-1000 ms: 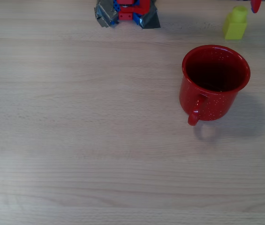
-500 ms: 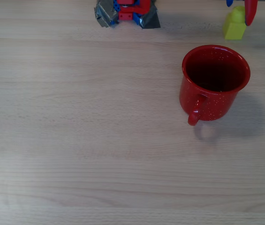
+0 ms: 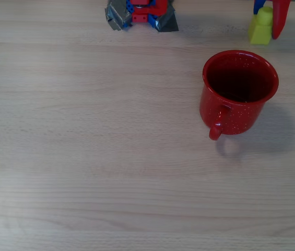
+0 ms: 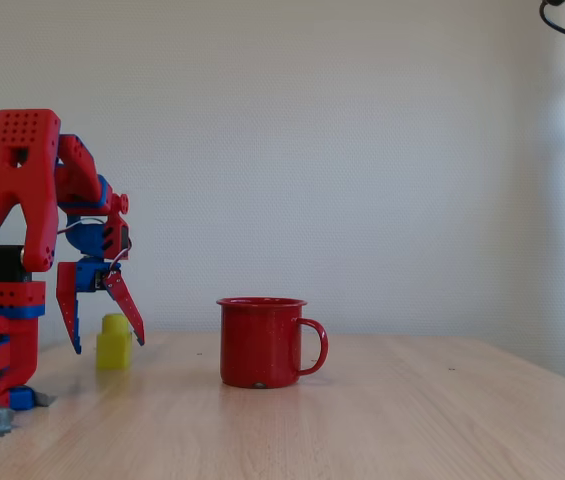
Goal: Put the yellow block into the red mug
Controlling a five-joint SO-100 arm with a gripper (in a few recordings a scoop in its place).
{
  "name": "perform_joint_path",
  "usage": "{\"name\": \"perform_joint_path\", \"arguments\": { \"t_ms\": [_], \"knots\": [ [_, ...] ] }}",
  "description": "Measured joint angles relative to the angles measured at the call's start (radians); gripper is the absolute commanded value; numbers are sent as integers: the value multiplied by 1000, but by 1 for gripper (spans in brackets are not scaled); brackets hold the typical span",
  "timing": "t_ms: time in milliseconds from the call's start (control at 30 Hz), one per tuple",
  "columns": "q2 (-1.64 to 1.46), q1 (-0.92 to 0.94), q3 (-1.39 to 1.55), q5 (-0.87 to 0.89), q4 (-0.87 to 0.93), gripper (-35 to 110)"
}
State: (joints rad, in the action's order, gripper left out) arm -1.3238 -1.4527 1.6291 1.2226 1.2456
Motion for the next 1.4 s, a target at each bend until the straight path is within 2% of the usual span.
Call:
{"name": "perform_joint_path", "arguments": {
  "t_ms": [367,800,1233,1400],
  "knots": [
    [0,37,-2,0,0,36],
    [0,71,31,2,-28,29],
    [-2,86,61,2,-61,0],
    [-12,98,75,2,-72,0]
  ]
}}
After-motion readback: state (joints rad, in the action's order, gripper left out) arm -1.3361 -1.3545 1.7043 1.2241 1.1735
